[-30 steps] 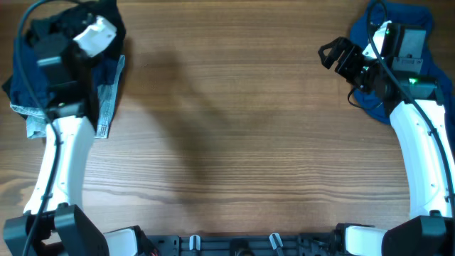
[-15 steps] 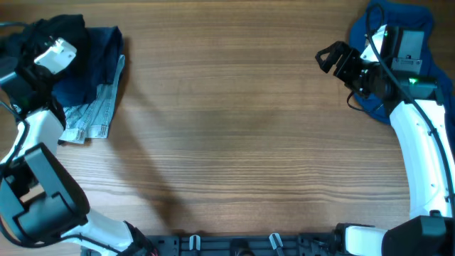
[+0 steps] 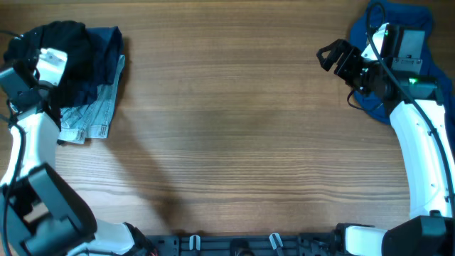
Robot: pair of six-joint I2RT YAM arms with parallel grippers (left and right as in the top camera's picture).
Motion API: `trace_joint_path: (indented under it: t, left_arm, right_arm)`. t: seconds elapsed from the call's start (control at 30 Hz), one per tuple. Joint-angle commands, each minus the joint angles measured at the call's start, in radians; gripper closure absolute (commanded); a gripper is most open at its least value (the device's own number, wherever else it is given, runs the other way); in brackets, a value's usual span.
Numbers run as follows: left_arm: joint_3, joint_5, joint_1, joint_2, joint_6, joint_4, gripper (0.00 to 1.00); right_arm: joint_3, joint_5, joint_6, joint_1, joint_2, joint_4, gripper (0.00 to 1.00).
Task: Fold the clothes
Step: 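Release the black shirt on the pile and press it flat with the left gripper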
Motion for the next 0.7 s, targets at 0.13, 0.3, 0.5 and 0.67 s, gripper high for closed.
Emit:
trace_joint_path:
  t: [0.13, 0.3, 0.5, 0.67]
  left_arm:
    - [0.002, 0.006, -0.005, -0.292, -0.72, -0.32, 0.0]
    - [0.002, 0.266, -0.005, -0.359, -0.928, -0.374, 0.0]
    - [0.002, 0.265, -0.031, -0.358, -0.811, -0.253, 0.0]
    - [0.002, 0.194, -0.039, -0.251, -0.732, 0.108, 0.0]
  right_arm:
    - [0.015, 0.021, -0.003, 0.0, 0.002, -0.011, 0.0]
    - [0.015, 0.021, -0.014, 0.0, 0.002, -0.021, 0.0]
    - [0.015, 0.02, -0.019, 0.0, 0.002, -0.018, 0.0]
    - [0.015, 0.018, -0.093, 0.0, 0.002, -0.032, 0.0]
